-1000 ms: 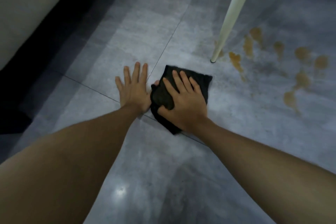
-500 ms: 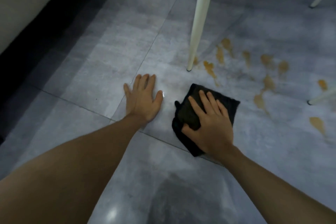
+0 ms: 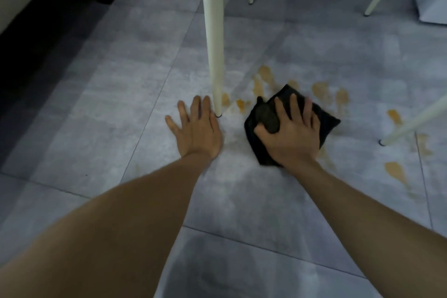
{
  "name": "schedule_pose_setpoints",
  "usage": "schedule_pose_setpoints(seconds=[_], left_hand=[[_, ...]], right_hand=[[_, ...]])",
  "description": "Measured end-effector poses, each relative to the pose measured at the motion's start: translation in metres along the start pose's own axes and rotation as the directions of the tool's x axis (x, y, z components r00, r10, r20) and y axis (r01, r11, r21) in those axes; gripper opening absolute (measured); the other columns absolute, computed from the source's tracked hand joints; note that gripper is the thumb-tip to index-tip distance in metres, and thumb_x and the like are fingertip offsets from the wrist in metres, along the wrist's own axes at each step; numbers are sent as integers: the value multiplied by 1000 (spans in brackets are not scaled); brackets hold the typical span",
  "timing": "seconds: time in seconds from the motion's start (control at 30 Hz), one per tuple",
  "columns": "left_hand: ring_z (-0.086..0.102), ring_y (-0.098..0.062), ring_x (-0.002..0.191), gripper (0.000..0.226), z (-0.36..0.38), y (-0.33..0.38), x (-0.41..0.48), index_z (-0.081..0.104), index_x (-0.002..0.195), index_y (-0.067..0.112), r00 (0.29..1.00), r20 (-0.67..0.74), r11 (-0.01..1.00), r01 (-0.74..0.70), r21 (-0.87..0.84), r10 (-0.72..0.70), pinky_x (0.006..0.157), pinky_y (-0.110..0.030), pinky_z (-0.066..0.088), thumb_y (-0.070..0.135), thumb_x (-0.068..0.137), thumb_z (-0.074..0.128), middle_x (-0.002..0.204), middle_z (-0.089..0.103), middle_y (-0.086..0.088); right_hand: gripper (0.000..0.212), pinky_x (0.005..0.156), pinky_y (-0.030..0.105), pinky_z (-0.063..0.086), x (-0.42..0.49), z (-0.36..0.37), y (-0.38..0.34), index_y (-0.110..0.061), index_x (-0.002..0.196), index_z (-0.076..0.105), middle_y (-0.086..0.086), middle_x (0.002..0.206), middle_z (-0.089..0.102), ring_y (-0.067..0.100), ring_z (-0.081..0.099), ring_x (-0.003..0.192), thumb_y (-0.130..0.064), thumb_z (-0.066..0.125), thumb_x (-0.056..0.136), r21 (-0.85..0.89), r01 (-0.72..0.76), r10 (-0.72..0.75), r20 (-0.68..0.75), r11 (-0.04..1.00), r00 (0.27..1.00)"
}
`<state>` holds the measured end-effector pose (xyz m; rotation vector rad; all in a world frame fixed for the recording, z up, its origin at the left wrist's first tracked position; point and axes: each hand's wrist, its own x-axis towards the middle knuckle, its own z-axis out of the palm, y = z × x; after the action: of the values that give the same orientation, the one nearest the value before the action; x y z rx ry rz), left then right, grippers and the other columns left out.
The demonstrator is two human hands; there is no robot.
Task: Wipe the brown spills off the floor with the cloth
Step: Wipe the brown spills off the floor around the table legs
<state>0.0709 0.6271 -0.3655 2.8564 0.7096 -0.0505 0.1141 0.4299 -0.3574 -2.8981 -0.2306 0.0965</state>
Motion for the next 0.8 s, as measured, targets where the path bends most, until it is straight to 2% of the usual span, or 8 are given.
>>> schedule_pose_setpoints(seconds=[0.07, 0.13, 0.27, 0.37, 0.5, 0.67, 0.73, 0.8], left_hand=[[-9, -31, 156, 57, 1, 1, 2, 5, 162, 26, 1000, 3, 1000, 10, -9, -10, 118, -67, -4, 36, 106, 13, 170, 5, 9], [-12, -29, 156, 58, 3, 2, 6, 3, 162, 24, 1000, 6, 1000, 20, -21, -20, 118, -67, -7, 36, 106, 12, 170, 3, 11], [-14, -24, 156, 58, 6, 0, 8, 0, 162, 25, 999, 16, 999, 35, -35, -34, 118, -65, -8, 37, 106, 9, 170, 0, 12], [-17, -23, 155, 59, 6, 0, 9, -2, 162, 24, 999, 21, 999, 39, -38, -38, 118, -65, -10, 37, 106, 10, 170, -2, 11], [-18, -23, 155, 60, 6, 0, 8, -1, 162, 23, 999, 15, 998, 30, -47, -29, 118, -65, -11, 37, 105, 11, 170, -2, 10], [-19, -22, 155, 61, 6, -1, 8, -2, 162, 22, 999, 32, 998, 25, -54, -23, 118, -65, -12, 36, 105, 12, 170, -3, 10], [-18, -22, 155, 60, 6, -1, 8, -1, 162, 22, 1000, 20, 998, 22, -63, -20, 118, -65, -11, 37, 105, 11, 170, -2, 10], [-18, -23, 155, 60, 6, -1, 8, 0, 162, 22, 1000, 20, 998, 17, -62, -15, 118, -66, -11, 37, 105, 11, 170, -2, 10]], right_hand=[[93, 127, 50, 4, 39, 0, -16, -31, 163, 20, 6, 174, 6, 32, -5, 159, -82, 24, 86, 17, -80, 79, 24, 997, 997], [94, 128, 50, 3, 57, 8, -36, -30, 164, 16, 8, 173, 5, 33, -4, 159, -82, 24, 86, 4, -44, 44, 23, 999, 999], [88, 125, 50, 15, 36, 16, -39, -26, 157, 39, 13, 168, 28, 36, 18, 156, -77, 35, 86, 41, 178, -174, -79, 983, 982], [87, 125, 51, 12, 54, 9, -27, -29, 159, 34, 11, 170, 21, 35, 11, 158, -78, 33, 87, 16, 97, -97, -17, 995, 995], [90, 126, 54, 5, 106, 11, -76, -26, 163, 19, 13, 172, 9, 37, 1, 158, -77, 28, 90, 43, -61, 61, -4, 997, 998], [90, 126, 49, 7, 92, 15, -78, -31, 162, 25, 8, 172, 15, 32, 4, 159, -83, 29, 88, 54, 278, -281, 58, 959, 958], [93, 125, 50, 8, 99, 10, -58, -30, 160, 31, 9, 171, 20, 34, 5, 158, -85, 37, 86, 70, 232, -235, 31, 970, 972], [93, 124, 52, 6, 114, 10, -60, -28, 161, 28, 10, 172, 16, 37, 3, 158, -83, 38, 87, 57, 91, -92, 20, 994, 996]])
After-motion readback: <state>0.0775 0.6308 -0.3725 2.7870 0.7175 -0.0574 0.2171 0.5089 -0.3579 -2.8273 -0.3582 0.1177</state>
